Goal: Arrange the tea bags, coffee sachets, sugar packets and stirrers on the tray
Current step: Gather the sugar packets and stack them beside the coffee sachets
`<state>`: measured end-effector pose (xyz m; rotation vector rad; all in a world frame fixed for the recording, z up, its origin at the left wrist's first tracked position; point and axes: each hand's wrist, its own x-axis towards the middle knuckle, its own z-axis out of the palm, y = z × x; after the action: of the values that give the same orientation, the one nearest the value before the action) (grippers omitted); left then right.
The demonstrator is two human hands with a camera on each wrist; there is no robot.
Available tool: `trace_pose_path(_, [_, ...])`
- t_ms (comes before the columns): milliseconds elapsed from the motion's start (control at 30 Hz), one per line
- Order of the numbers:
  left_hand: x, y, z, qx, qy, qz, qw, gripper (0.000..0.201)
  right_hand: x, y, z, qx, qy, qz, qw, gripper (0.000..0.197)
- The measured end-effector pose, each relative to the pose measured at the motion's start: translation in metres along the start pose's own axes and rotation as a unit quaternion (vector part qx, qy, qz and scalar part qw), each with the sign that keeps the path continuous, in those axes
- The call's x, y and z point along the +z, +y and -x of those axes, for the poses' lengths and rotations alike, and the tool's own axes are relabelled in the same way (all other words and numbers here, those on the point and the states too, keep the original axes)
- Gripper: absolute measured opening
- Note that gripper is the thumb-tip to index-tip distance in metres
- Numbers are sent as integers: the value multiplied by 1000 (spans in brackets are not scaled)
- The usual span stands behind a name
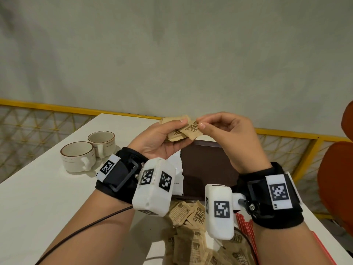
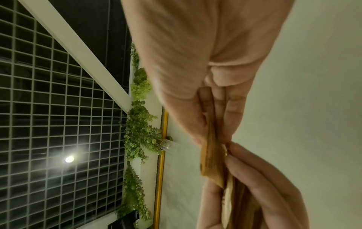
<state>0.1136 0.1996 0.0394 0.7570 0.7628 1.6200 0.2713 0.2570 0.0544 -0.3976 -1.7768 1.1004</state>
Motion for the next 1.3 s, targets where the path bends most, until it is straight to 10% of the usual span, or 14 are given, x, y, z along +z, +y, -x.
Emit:
trace_pose_path(200, [0, 0, -1, -5, -4, 1, 1000, 36, -4, 0, -2, 31, 25, -50, 998, 40])
trace_pose_path(700, [4, -8, -6, -20, 11, -32, 999, 70, 4, 1, -2, 48, 46, -96, 993, 24])
trace_pose_path(933, [6, -18, -4, -1, 1, -69, 998, 31, 6, 16, 0, 6, 32, 219, 975, 32])
trace_pose_path(1100, [6, -19, -4, -29, 24, -101, 994, 7, 3, 14, 4, -17, -201, 334, 921, 99])
trace_pose_path(1300, [14, -26, -2, -67, -33, -127, 989, 16, 14, 28, 3, -43, -159, 328, 930, 70])
